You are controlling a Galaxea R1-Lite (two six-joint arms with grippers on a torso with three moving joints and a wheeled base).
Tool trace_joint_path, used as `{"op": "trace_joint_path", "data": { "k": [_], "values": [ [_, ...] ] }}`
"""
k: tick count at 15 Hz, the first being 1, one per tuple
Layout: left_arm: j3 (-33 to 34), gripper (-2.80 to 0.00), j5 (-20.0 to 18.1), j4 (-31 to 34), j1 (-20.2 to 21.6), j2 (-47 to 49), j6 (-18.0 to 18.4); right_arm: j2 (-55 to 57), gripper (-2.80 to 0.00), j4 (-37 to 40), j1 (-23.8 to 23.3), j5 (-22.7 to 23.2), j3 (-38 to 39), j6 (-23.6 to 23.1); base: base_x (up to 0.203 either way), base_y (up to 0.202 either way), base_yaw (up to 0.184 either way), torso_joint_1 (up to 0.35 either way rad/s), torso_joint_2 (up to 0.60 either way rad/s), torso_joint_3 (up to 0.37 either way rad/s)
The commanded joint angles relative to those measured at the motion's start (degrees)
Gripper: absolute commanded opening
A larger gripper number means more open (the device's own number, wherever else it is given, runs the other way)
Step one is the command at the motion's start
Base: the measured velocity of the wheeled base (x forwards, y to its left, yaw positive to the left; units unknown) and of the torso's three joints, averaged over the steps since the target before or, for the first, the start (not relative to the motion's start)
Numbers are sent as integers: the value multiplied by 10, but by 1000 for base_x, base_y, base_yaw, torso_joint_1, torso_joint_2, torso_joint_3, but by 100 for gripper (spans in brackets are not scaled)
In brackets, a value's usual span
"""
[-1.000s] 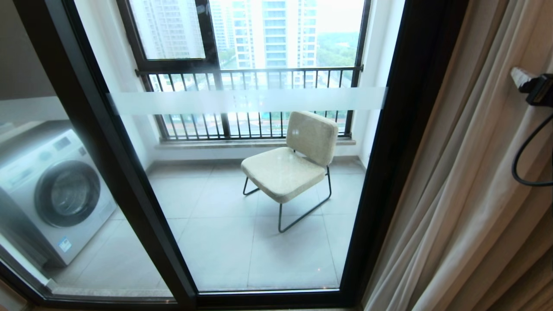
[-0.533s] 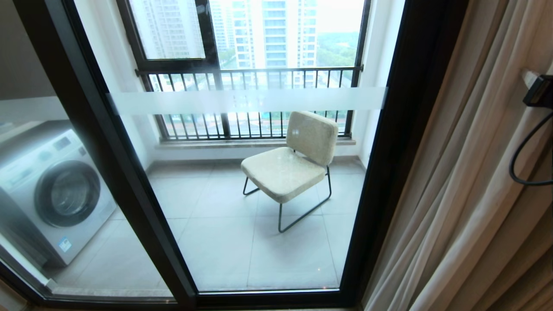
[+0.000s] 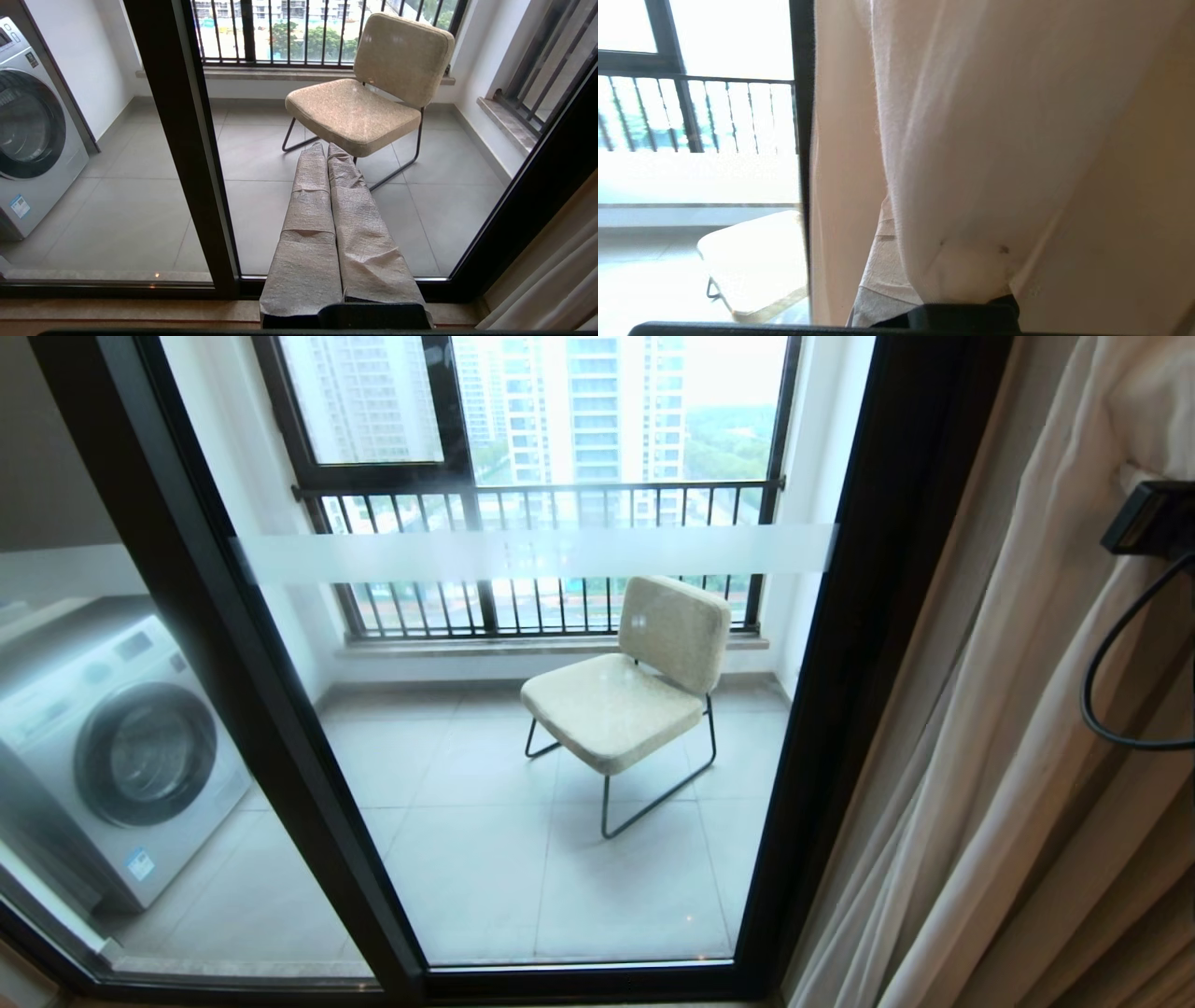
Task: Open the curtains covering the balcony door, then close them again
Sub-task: Close the inner curtains on both sides
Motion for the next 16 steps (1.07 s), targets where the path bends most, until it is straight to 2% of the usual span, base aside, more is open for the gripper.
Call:
{"op": "trace_joint_path", "data": {
  "k": [1,6,11,16],
  "values": [
    [0,-280,0,0,0,0,-1,-28,-280,-3,37,0,23,-1,0,0,0,0,0,0],
    [0,-280,0,0,0,0,-1,-42,-280,-4,77,-2,37,-5,0,0,0,0,0,0],
    [0,-280,0,0,0,0,-1,-49,-280,-4,78,-2,52,-5,0,0,0,0,0,0],
    [0,-280,0,0,0,0,-1,-50,-280,-53,77,-2,94,-2,0,0,0,0,0,0]
  ]
}}
